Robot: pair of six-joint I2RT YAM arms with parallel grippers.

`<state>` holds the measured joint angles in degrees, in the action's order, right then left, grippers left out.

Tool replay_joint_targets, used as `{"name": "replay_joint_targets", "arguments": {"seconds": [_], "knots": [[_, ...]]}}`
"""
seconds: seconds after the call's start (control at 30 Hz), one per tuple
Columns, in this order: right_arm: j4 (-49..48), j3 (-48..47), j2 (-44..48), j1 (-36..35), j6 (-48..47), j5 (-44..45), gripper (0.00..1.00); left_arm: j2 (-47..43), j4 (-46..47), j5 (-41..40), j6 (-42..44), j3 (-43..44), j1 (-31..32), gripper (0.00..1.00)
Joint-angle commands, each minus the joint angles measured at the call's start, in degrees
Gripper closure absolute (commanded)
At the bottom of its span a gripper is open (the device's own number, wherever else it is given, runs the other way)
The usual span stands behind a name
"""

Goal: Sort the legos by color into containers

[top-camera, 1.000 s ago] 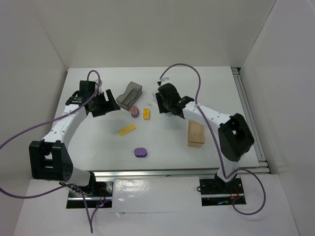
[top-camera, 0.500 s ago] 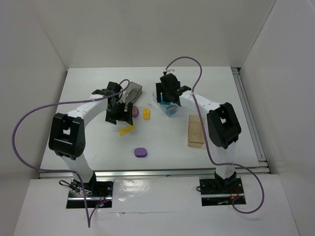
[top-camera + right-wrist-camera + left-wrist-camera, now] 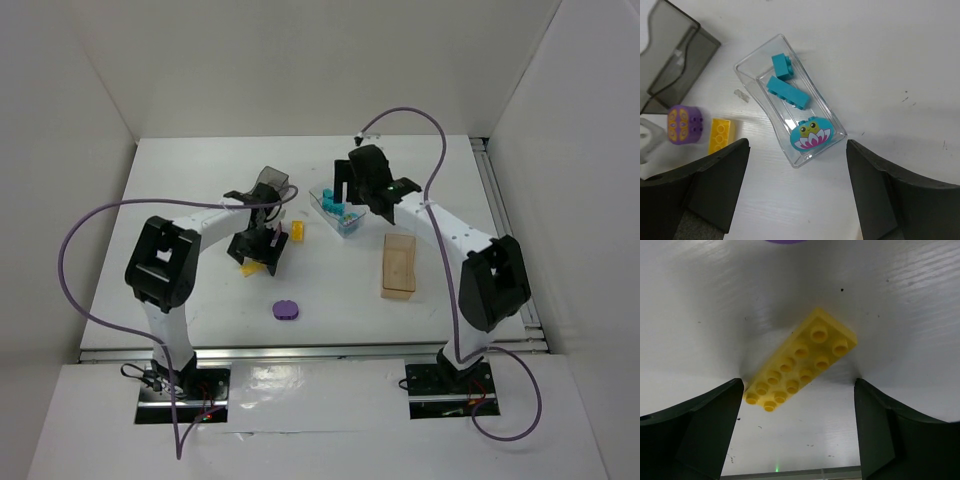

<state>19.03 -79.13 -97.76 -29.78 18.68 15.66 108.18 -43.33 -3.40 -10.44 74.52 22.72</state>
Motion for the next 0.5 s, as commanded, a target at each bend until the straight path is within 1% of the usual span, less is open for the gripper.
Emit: {"name": "replay_joint_targets", "arguments": {"seconds": [0.0,0.1,0.13,0.17,0.27,0.3,0.37,0.4,0.43,0.47], "knots": [[0.2,1.3,4.7,0.9,1.2,0.2,0.15,2.4,-1.2,-4.2,1.2,2.5,0.6,0.06],[0.2,2.4,5.6,1.6,1.2,0.8,0.15,4.7,-1.2,-4.2,1.7,4.1,0.6,0.07],[0.2,2.4,6.1,2.1,1.2,0.8,0.15,4.7,-1.2,-2.2,1.7,4.1,0.6,0.10],[0.2,2.4,6.1,2.1,1.2,0.8,0.15,4.7,-1.2,-1.0,1.7,4.1,0.6,0.18],[0.2,2.4,6.6,2.6,1.2,0.8,0.15,4.7,-0.7,3.8,1.1,3.5,0.6,0.36],[0.2,2.9,6.6,2.6,1.2,0.8,0.15,4.1,-0.1,4.4,1.1,2.7,0.6,0.51],[0.2,2.9,6.6,3.1,1.2,0.8,0.15,4.1,-0.1,4.9,0.6,2.7,0.6,0.66],[0.2,2.9,6.6,3.1,1.2,0.8,0.15,4.1,-0.1,4.9,0.6,2.7,0.6,0.77],[0.2,2.9,6.6,3.1,1.2,0.8,0.15,4.1,-0.1,4.9,0.6,2.7,0.6,0.81],[0.7,2.9,6.6,3.1,1.2,0.8,0.15,4.1,-0.6,4.9,0.1,3.3,0.6,0.88]]}}
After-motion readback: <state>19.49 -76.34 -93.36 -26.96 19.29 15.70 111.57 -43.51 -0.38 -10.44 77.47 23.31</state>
